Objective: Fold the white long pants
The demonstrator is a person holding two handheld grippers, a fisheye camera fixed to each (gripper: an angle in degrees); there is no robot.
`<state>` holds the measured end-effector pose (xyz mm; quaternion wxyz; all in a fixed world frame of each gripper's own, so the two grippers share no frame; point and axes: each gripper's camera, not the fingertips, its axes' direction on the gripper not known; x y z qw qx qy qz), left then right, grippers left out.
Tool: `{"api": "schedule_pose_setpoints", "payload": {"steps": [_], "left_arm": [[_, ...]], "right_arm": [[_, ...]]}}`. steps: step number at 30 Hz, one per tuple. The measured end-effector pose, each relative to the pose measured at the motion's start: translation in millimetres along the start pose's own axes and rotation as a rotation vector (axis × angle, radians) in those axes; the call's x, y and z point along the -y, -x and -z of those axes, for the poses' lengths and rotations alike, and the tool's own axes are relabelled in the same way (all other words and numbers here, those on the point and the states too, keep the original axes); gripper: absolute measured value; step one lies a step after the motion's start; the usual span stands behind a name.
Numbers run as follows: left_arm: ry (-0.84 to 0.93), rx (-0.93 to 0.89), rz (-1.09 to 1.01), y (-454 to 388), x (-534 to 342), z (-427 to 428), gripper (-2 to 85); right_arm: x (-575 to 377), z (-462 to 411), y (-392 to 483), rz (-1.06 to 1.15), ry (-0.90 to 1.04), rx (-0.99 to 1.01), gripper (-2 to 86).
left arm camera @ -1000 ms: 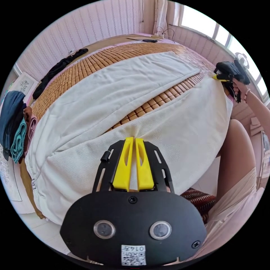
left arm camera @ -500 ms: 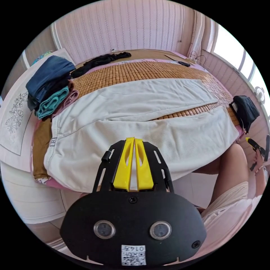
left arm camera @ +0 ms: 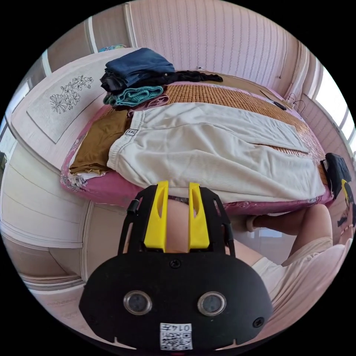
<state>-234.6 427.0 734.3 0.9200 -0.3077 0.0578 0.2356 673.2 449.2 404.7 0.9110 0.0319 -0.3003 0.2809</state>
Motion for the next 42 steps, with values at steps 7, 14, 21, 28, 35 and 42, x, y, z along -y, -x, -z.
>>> {"api": "schedule_pose_setpoints", "payload": {"steps": [7,14,21,28,35,42], "left_arm": [[-0.043,-0.025,0.092,35.5,-24.5,10.1,10.5],[-0.070,-0.024,0.163,69.7,-32.6,1.2,14.0],[0.008,-0.088,0.357,120.8,-25.5,-30.7,20.2],[0.108,-0.136,0.475,164.7,-4.7,-68.5,21.0],[0.146,-0.218,0.566,196.9,24.7,-100.9,22.7],[0.279,-0.328,0.583,218.2,50.8,-136.0,21.2]], "right_arm": [[-24.2,11.5,96.4,0.464,-0.206,-0.831,-0.3],[-7.7,-17.9,27.8,0.160,0.083,-0.477,10.3],[-12.3,-53.5,-49.1,-0.175,0.187,-0.277,11.2],[16.1,-88.8,-91.7,-0.345,0.275,-0.238,13.0],[52.8,-123.6,-111.3,-0.398,0.336,-0.323,13.9],[72.3,-161.1,-120.1,-0.457,0.399,-0.338,14.1]]}}
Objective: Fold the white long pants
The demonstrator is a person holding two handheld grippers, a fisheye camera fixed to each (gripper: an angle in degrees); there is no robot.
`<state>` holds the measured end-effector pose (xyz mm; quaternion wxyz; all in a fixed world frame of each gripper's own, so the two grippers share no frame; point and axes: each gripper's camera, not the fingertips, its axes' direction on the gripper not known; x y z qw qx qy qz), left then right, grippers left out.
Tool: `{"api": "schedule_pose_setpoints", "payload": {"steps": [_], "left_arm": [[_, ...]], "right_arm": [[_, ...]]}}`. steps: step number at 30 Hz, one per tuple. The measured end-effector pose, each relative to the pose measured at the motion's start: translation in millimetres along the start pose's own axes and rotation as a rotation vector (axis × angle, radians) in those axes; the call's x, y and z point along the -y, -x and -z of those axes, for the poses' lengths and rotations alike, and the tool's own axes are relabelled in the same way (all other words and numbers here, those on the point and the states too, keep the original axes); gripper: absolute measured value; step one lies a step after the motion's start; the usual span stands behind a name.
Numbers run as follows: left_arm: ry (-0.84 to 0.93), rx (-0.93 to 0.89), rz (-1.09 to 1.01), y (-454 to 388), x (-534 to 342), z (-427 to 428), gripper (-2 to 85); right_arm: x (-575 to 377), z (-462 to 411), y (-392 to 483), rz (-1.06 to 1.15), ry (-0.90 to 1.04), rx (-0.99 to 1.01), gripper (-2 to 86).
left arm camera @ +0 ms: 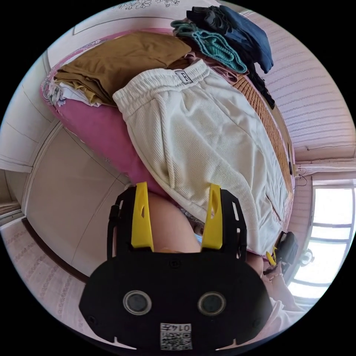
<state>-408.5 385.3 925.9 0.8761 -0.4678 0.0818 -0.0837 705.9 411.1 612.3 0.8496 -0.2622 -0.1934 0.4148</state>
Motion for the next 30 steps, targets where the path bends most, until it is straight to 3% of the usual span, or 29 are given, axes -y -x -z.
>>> {"api": "schedule_pose_setpoints", "payload": {"steps": [9,12,16,21,24,30], "left_arm": [[0.069,0.092,-0.093,-28.3,36.1,-7.6,16.4],[0.102,0.087,-0.097,-32.1,43.3,-5.2,15.2],[0.113,0.081,-0.102,-37.2,50.6,-4.5,14.1],[0.153,0.087,-0.091,-48.6,56.3,-3.1,10.9],[0.146,0.095,-0.139,-61.6,57.1,-2.6,8.9],[0.108,0.242,-0.306,-103.7,48.1,-3.2,6.7]], "right_arm": [[29.0,-7.6,19.1,0.022,0.027,-0.131,7.7],[35.9,-1.5,23.2,0.017,0.023,-0.269,6.7],[50.3,-8.9,23.0,-0.021,0.051,-0.169,9.7],[58.4,2.0,35.3,-0.013,-0.008,-0.321,8.4],[64.1,-0.5,26.5,-0.084,0.006,-0.192,10.8],[79.1,-10.2,50.2,-0.025,0.051,-0.280,11.4]]}}
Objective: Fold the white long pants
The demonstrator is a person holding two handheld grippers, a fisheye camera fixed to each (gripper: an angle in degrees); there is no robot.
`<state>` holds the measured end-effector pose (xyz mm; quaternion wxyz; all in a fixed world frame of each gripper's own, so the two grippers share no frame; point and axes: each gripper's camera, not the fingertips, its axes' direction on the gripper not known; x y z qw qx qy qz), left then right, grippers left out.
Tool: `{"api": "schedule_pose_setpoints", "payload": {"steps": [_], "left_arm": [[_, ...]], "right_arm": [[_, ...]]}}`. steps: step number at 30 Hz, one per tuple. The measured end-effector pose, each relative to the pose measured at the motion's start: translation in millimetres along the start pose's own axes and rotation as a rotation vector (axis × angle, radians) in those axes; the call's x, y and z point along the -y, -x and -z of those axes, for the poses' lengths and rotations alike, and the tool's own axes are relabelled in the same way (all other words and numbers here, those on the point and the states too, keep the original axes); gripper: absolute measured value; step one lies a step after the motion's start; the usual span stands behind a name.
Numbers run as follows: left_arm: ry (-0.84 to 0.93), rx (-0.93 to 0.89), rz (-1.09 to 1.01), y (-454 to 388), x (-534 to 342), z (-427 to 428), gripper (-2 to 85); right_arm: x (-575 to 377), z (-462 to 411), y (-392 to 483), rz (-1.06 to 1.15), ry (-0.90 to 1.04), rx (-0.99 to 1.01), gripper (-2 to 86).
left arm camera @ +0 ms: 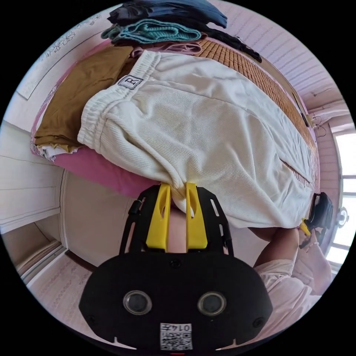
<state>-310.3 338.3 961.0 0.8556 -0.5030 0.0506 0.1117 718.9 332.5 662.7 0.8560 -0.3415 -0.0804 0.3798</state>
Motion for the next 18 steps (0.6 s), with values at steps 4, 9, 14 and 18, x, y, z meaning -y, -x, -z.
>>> {"api": "schedule_pose_setpoints", "payload": {"steps": [4,9,14,18], "left_arm": [[-0.021,0.073,-0.061,-22.9,-2.6,4.0,5.7],[-0.047,0.126,-0.103,-44.3,-8.4,7.8,5.0],[-0.079,0.145,-0.129,-62.1,-17.1,17.6,4.7],[-0.113,0.165,-0.170,-76.7,-24.9,31.6,4.6]], "right_arm": [[1.7,4.9,3.4,0.057,0.001,0.006,9.9],[9.4,8.7,-2.7,0.093,0.048,0.065,6.3],[16.4,20.0,-0.2,0.202,0.110,0.097,1.7],[16.9,38.9,1.3,0.237,0.066,0.133,1.1]]}}
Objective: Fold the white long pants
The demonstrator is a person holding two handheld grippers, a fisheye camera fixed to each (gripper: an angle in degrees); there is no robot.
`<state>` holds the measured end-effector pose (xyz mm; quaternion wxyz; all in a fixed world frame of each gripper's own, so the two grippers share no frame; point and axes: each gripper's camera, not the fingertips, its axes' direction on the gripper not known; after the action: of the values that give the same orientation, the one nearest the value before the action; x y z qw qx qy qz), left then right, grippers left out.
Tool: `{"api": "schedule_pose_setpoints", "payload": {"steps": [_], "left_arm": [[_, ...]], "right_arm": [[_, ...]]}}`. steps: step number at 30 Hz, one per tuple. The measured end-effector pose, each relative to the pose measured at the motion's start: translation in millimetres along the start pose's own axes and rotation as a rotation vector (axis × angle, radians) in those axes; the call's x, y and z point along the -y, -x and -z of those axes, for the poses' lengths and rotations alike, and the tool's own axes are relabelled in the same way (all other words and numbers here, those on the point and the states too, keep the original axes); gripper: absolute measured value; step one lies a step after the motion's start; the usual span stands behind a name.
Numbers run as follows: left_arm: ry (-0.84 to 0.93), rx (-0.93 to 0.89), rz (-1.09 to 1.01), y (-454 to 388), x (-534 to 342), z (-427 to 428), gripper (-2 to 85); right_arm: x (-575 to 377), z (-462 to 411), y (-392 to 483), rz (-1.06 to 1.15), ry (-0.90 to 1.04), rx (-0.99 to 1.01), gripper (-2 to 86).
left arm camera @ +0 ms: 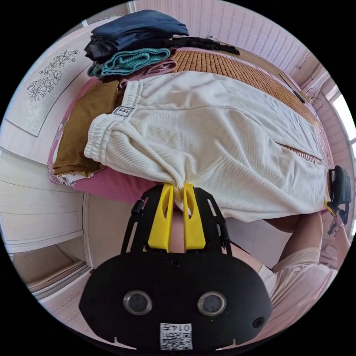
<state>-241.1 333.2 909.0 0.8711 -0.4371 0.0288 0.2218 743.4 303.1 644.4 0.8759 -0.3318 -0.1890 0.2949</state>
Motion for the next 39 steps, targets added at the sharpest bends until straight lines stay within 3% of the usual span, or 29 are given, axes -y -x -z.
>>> {"api": "schedule_pose_setpoints", "payload": {"steps": [15,19,22,28,32,39], "left_arm": [[-0.142,0.005,-0.147,-39.9,17.5,90.2,4.3],[-0.200,-0.028,-0.152,-44.7,63.4,120.7,4.5],[-0.304,-0.031,-0.127,-57.7,121.4,141.6,7.2],[-0.292,-0.078,0.092,-63.3,185.4,124.0,9.6],[-0.240,0.028,-0.028,-83.4,159.8,94.7,9.7],[-0.063,0.133,-0.266,-141.1,158.6,42.7,11.5]], "right_arm": [[28.8,122.1,51.0,0.288,-0.262,0.173,1.0],[79.3,143.1,81.8,0.353,-0.244,0.169,1.5],[126.9,148.4,94.3,0.283,-0.284,0.200,3.0],[157.4,94.7,76.2,0.067,-0.290,0.201,5.5],[121.9,31.0,50.2,0.055,-0.216,0.232,8.6],[89.2,-18.3,29.1,-0.081,-0.284,0.353,13.3]]}}
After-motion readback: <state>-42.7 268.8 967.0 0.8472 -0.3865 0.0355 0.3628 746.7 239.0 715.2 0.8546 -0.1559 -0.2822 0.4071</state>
